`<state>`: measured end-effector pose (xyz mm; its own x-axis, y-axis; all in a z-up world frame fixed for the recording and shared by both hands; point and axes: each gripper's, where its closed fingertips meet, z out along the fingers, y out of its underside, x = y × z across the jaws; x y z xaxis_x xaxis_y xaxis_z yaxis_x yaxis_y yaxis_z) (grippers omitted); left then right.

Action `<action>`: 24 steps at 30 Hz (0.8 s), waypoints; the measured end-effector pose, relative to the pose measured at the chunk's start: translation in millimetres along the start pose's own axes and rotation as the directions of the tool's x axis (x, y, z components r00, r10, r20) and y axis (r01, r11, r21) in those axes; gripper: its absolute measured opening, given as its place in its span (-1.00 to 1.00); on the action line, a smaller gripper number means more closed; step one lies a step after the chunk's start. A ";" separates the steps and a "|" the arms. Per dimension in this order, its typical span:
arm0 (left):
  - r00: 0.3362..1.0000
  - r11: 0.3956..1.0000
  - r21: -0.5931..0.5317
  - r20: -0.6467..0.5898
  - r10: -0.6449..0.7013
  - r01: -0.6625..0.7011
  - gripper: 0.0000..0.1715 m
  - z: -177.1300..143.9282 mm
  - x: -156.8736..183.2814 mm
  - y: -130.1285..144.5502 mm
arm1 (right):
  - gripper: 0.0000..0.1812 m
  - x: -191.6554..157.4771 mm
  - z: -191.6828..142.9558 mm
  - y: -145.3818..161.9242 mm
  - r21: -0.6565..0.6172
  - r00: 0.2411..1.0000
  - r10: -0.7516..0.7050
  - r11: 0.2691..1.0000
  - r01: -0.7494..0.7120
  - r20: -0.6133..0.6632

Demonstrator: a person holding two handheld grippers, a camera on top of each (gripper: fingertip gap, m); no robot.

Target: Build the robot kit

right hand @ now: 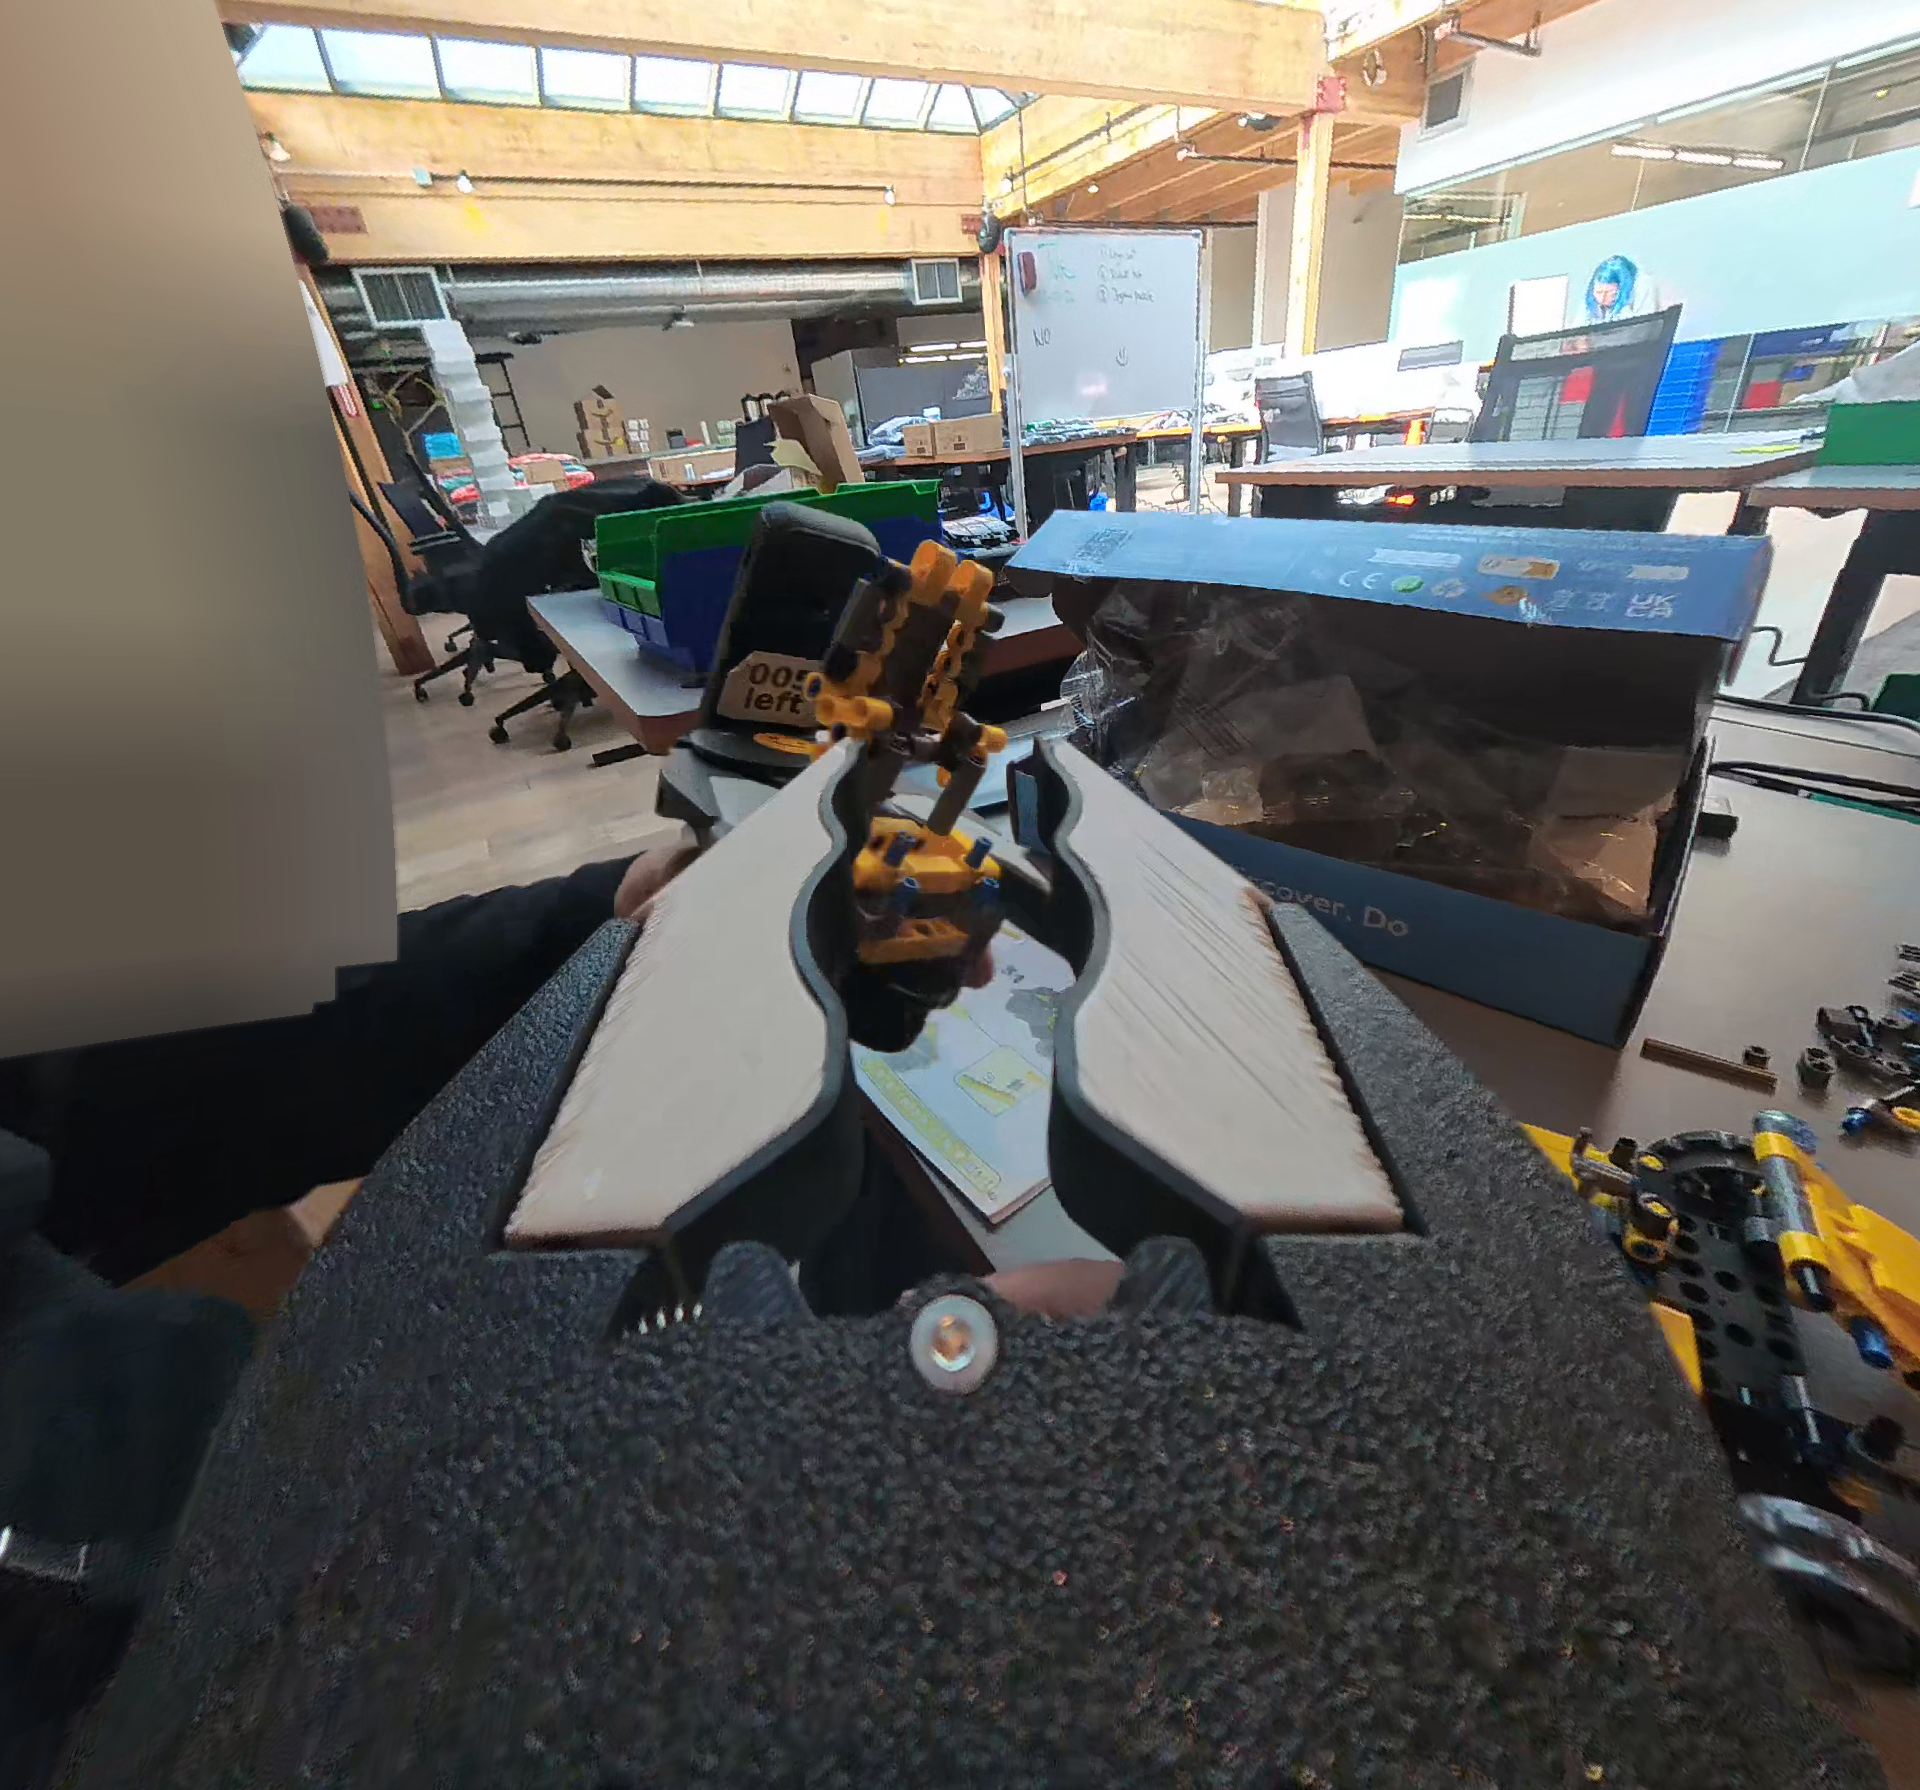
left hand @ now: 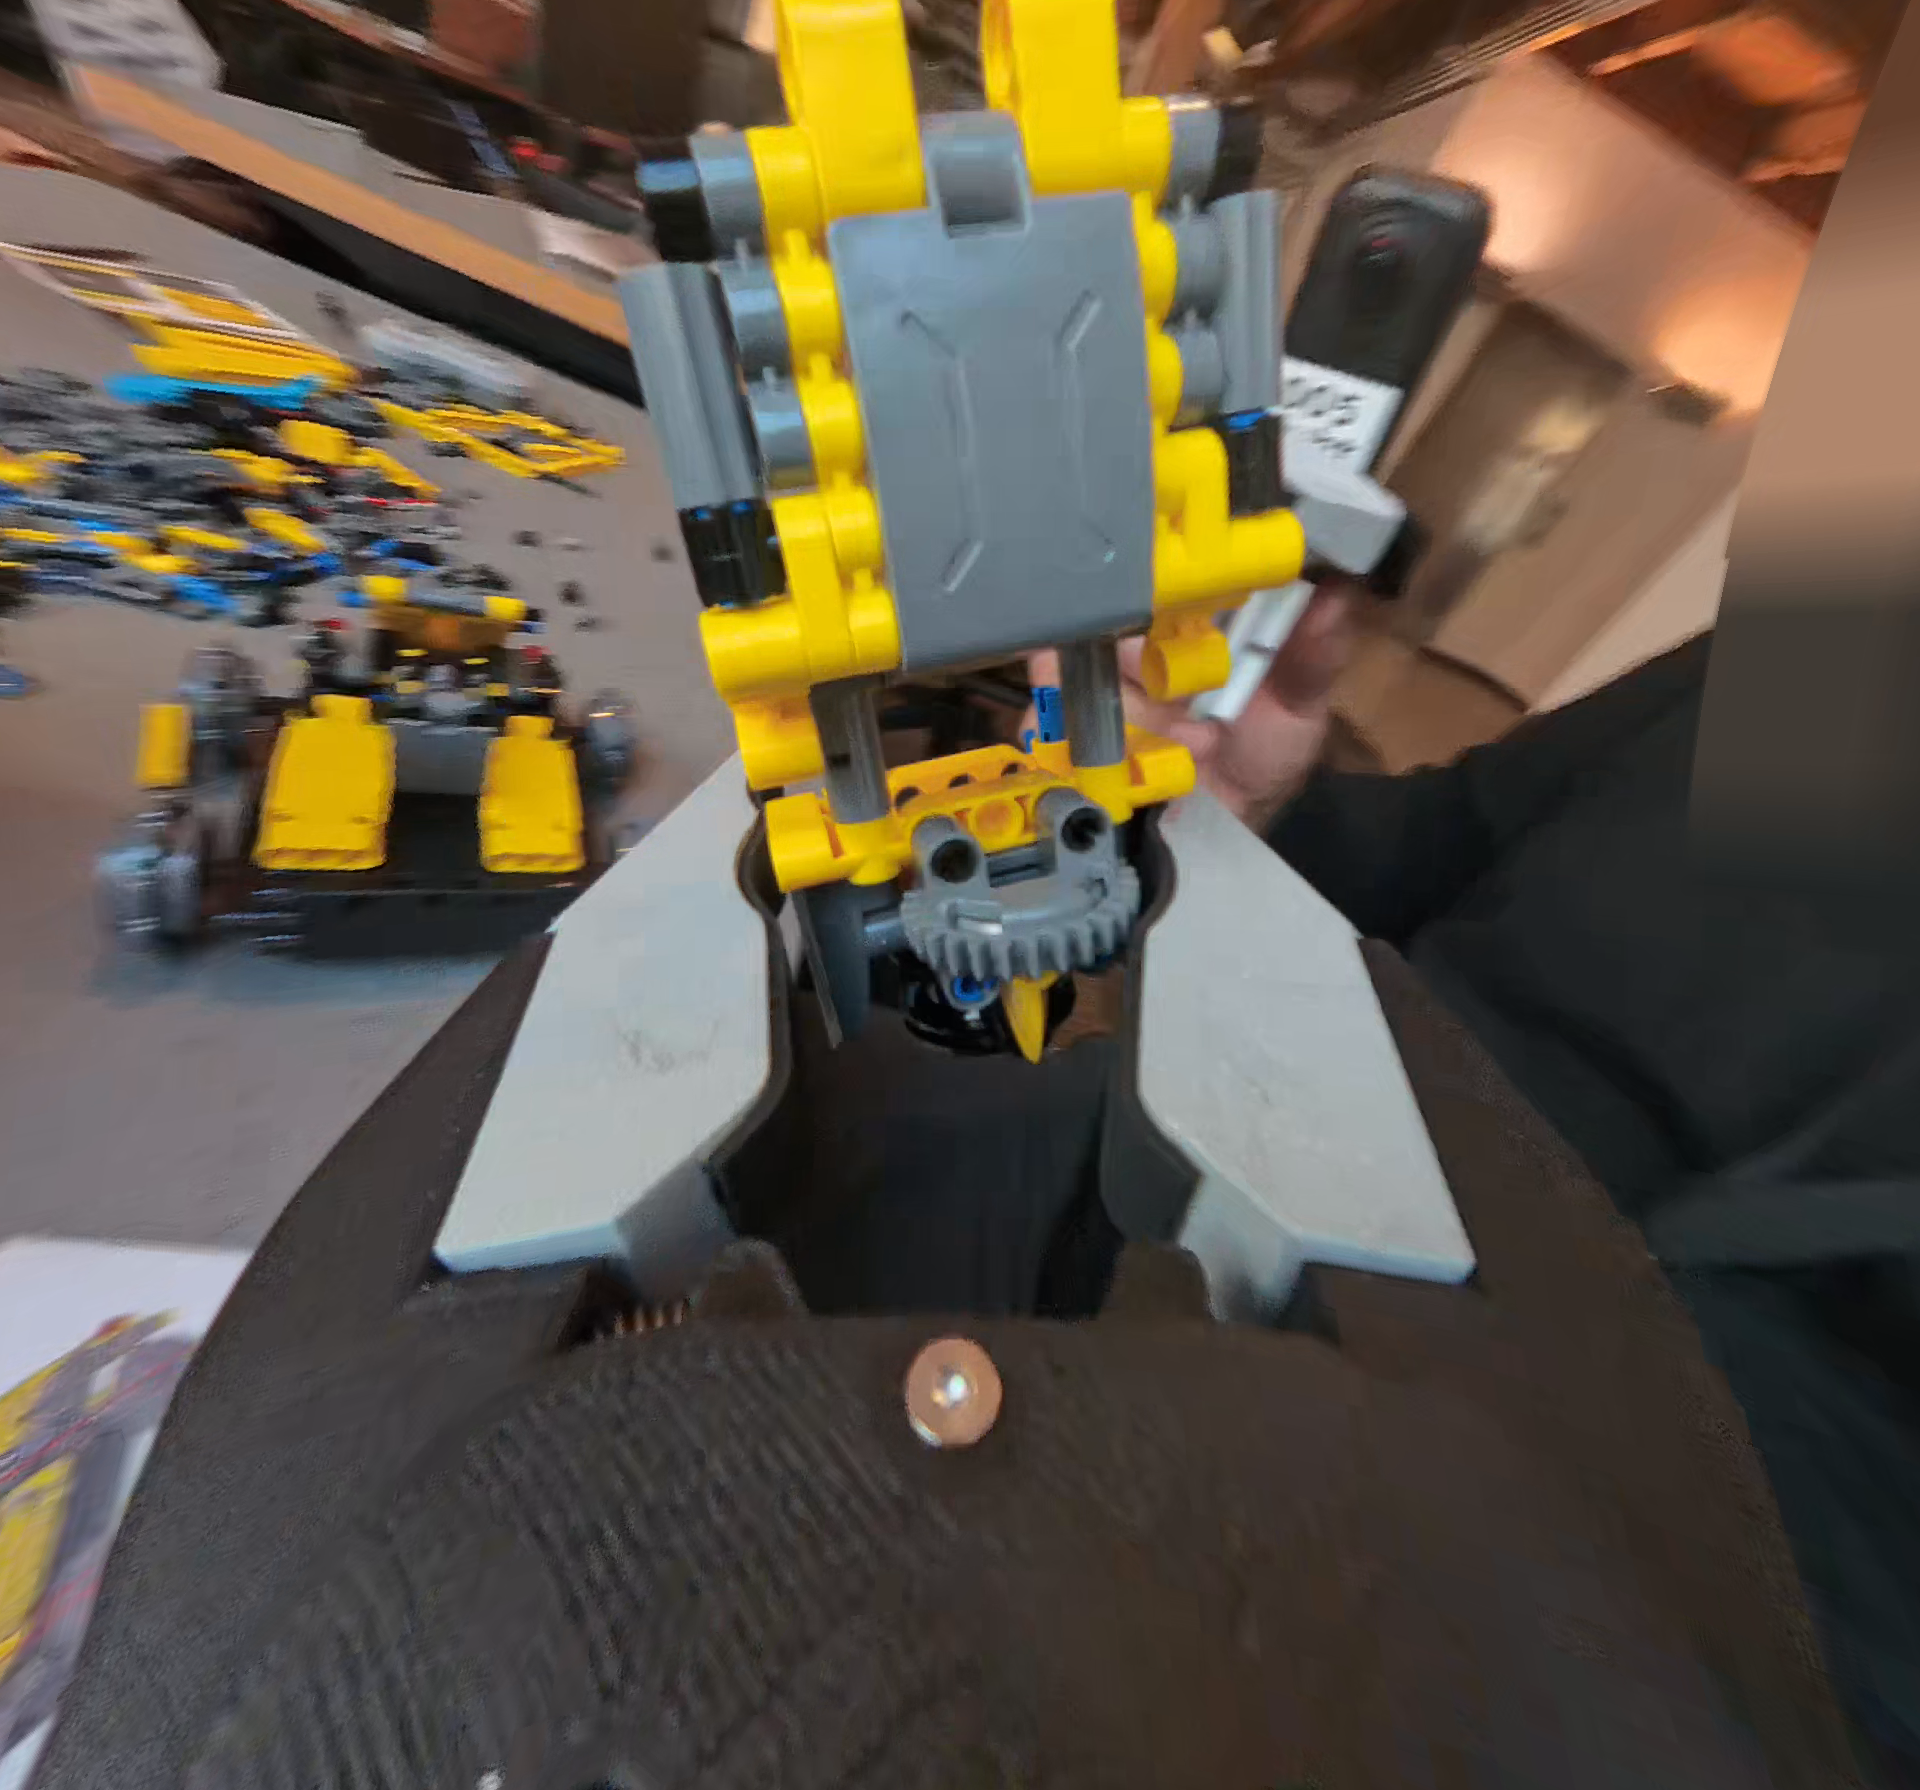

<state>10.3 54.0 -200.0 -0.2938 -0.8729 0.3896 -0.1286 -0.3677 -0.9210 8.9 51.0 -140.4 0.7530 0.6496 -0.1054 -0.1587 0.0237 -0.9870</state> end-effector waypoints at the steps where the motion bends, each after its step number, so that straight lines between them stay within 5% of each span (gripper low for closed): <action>1: 0.996 1.000 0.018 -0.082 -0.022 0.023 -0.23 -2.3 10.8 -2.1 | -0.67 0.6 -2.2 -0.6 -0.001 1.000 -0.010 1.000 0.010 -0.001; 7: 0.806 0.939 0.164 -0.570 -0.159 0.301 -0.23 -35.2 65.0 -35.3 | -0.69 3.4 -7.1 7.0 -0.006 0.999 0.017 1.000 -0.017 0.036; 13: 0.731 0.964 0.116 -0.674 -0.101 0.241 -0.23 -45.8 88.6 -21.0 | -0.69 -4.6 -7.4 11.0 -0.004 0.997 0.002 1.000 -0.001 0.078; 20: 0.751 0.998 0.013 -0.660 -0.035 0.057 -0.23 -42.7 102.5 12.2 | -0.69 -22.4 -6.7 15.3 -0.017 0.988 -0.083 0.996 0.086 0.131; 24: 0.690 1.000 0.005 -0.724 0.006 -0.003 -0.23 -52.2 121.9 17.4 | -0.69 -29.1 -6.2 16.6 -0.019 0.983 -0.093 0.995 0.097 0.156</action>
<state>-77.2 -42.1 -168.3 -0.8891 -0.3722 0.2665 -0.1230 -0.3667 -0.9222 -11.7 27.8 -154.4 0.6558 0.7549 0.0067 -0.0729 0.0722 -0.9947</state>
